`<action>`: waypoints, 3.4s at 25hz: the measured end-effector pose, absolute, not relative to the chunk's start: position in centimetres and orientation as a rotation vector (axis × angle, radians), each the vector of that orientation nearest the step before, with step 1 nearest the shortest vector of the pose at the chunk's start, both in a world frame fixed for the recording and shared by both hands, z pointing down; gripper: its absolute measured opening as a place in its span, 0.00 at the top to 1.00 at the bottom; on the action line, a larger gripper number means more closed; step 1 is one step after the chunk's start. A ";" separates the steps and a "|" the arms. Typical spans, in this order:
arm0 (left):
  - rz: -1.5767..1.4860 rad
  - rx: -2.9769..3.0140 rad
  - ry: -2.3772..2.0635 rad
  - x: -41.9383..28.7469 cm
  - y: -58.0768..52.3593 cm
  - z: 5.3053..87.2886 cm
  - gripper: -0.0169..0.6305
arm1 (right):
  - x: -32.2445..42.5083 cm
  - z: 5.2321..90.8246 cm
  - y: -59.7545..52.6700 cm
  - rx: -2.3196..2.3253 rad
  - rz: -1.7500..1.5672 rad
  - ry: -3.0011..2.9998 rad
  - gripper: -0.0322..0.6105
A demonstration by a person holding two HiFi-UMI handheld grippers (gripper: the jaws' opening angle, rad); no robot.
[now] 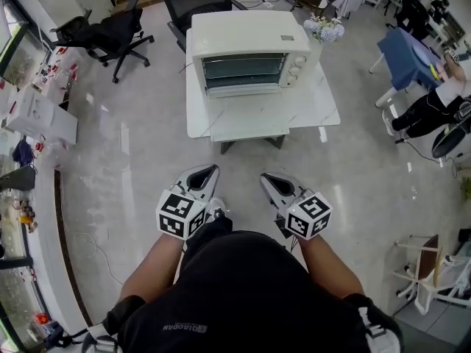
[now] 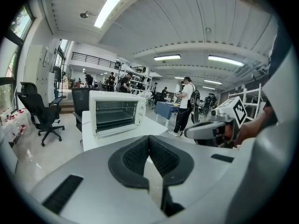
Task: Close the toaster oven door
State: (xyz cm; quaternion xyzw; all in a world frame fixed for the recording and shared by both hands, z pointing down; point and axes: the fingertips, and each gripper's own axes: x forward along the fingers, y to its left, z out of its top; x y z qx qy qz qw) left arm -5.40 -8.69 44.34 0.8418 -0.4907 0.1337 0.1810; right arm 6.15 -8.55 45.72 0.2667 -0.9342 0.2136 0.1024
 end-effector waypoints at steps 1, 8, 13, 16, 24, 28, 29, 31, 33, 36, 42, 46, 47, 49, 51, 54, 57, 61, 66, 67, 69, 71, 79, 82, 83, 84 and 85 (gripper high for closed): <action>0.370 2.395 -1.384 -6.1 -9.9 43.8 0.97 | 5.4 45.4 -9.5 0.799 0.624 -2.758 0.95; 0.381 2.468 -1.349 -10.5 -15.8 43.2 0.97 | 0.8 44.6 -15.1 0.868 0.584 -2.750 0.95; 0.413 2.533 -1.281 -12.6 -18.3 43.8 0.97 | -1.5 44.5 -17.6 0.946 0.562 -2.745 0.95; 0.432 2.541 -1.250 -13.6 -19.5 44.4 0.97 | -2.2 44.6 -18.4 0.985 0.569 -2.727 0.95; 0.427 2.545 -1.227 -14.7 -21.7 44.5 0.97 | -2.9 44.5 -20.6 1.027 0.562 -2.701 0.95; 0.410 2.543 -1.235 -15.0 -21.9 44.1 0.97 | -3.3 44.4 -21.2 1.008 0.547 -2.701 0.95; 0.409 2.539 -1.238 -15.1 -21.9 44.2 0.97 | -3.4 44.3 -21.5 1.007 0.542 -2.708 0.95; 0.408 2.530 -1.244 -15.3 -21.9 44.4 0.97 | -3.6 43.8 -22.0 1.003 0.534 -2.734 0.95; 0.411 2.528 -1.250 -15.4 -22.1 44.6 0.97 | -3.6 43.4 -22.6 1.002 0.522 -2.754 0.95; 0.407 2.518 -1.260 -15.3 -22.2 44.8 0.97 | -3.5 43.5 -22.9 1.012 0.511 -2.751 0.95; 0.409 2.525 -1.261 -15.0 -22.2 44.5 0.97 | -3.7 44.2 -22.9 1.012 0.515 -2.727 0.95; 0.421 2.517 -1.263 -15.1 -22.0 44.7 0.97 | -3.7 43.9 -22.8 1.023 0.494 -2.739 0.95; 0.425 2.517 -1.263 -15.1 -22.1 44.7 0.97 | -3.6 43.7 -22.8 1.029 0.483 -2.741 0.95; 0.424 2.521 -1.263 -14.9 -22.1 44.6 0.97 | -3.3 43.6 -22.9 1.040 0.461 -2.742 0.95; 0.419 2.525 -1.264 -14.7 -22.3 44.4 0.97 | -3.0 43.5 -23.2 1.049 0.437 -2.738 0.95; 0.421 2.526 -1.264 -14.7 -22.5 44.5 0.97 | -2.6 43.5 -23.5 1.068 0.409 -2.729 0.93; 0.422 2.516 -1.262 -14.6 -22.5 44.8 0.97 | -2.1 43.6 -23.7 1.097 0.412 -2.714 0.90; 0.424 2.511 -1.251 -14.2 -22.4 45.1 0.97 | -1.5 43.6 -23.8 1.114 0.438 -2.720 0.85; 0.424 2.513 -1.255 -14.2 -22.4 45.0 0.97 | -1.7 43.3 -24.0 1.103 0.447 -2.740 0.81; 0.425 2.513 -1.256 -14.2 -22.5 44.9 0.97 | -1.7 43.2 -24.1 1.101 0.446 -2.742 0.80; 0.426 2.514 -1.259 -14.3 -22.5 44.8 0.97 | -1.7 43.1 -24.2 1.098 0.441 -2.742 0.77; 0.429 2.515 -1.262 -14.4 -22.6 44.7 0.97 | -1.8 43.2 -24.3 1.090 0.437 -2.739 0.74; 0.449 2.508 -1.250 -14.7 -22.4 45.3 0.97 | -2.3 44.2 -24.2 1.045 0.517 -2.736 0.65; 0.449 2.497 -1.248 -14.8 -22.3 45.7 0.97 | -1.7 45.0 -24.3 1.054 0.591 -2.742 0.65; 0.446 2.491 -1.247 -14.9 -22.4 45.8 0.97 | -1.4 45.7 -24.4 1.061 0.641 -2.738 0.65; 0.445 2.483 -1.245 -15.0 -22.4 46.0 0.97 | -1.0 46.6 -24.5 1.069 0.706 -2.728 0.65; 0.447 2.473 -1.243 -15.0 -22.5 46.3 0.97 | -0.6 47.7 -24.6 1.080 0.778 -2.710 0.65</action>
